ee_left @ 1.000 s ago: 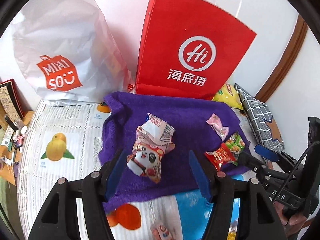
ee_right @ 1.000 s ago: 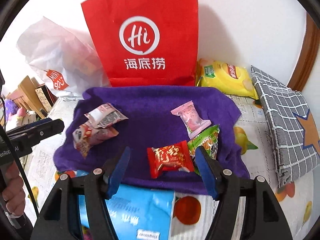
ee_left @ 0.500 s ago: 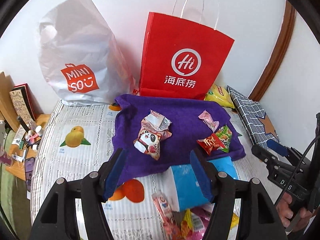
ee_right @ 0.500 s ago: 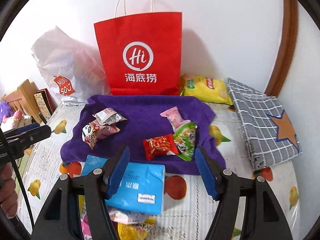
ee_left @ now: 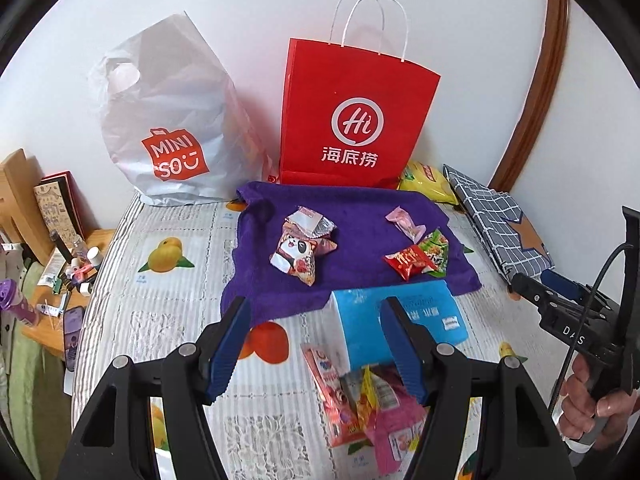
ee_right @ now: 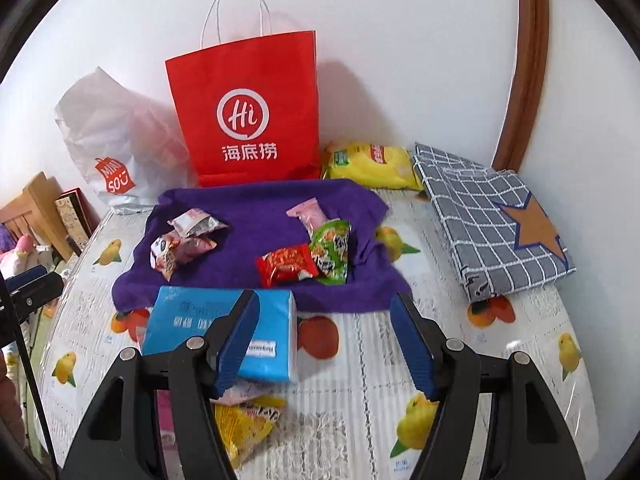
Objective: Organize snacks
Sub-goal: 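Move both open tools back toward the snacks beside the blue tissue pack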
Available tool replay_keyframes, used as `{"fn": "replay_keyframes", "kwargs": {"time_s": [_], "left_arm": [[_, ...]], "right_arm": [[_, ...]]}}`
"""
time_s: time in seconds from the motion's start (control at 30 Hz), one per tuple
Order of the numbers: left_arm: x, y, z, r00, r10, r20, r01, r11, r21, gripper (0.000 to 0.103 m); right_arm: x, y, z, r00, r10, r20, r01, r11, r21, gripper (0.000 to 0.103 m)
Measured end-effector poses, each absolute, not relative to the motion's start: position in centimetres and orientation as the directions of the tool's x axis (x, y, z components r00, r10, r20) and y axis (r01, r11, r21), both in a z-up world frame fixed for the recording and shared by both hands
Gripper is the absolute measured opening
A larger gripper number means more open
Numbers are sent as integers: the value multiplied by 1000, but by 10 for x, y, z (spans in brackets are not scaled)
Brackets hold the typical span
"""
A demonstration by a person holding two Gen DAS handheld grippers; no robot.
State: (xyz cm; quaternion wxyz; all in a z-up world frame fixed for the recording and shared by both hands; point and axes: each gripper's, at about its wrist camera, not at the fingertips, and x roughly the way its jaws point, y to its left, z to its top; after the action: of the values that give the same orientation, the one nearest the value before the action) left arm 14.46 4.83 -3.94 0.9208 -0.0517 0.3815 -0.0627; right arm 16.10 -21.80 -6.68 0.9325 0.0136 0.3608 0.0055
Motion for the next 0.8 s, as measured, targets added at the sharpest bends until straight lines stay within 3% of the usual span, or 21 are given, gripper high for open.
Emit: {"fn": "replay_keyframes", "kwargs": {"time_s": [0.8], "left_arm": [[137,60,-56,681,-147,-718,47,986,-157,65]], "right_arm": [[154,-202,-86,703,39,-710,-40,999,15,67]]}}
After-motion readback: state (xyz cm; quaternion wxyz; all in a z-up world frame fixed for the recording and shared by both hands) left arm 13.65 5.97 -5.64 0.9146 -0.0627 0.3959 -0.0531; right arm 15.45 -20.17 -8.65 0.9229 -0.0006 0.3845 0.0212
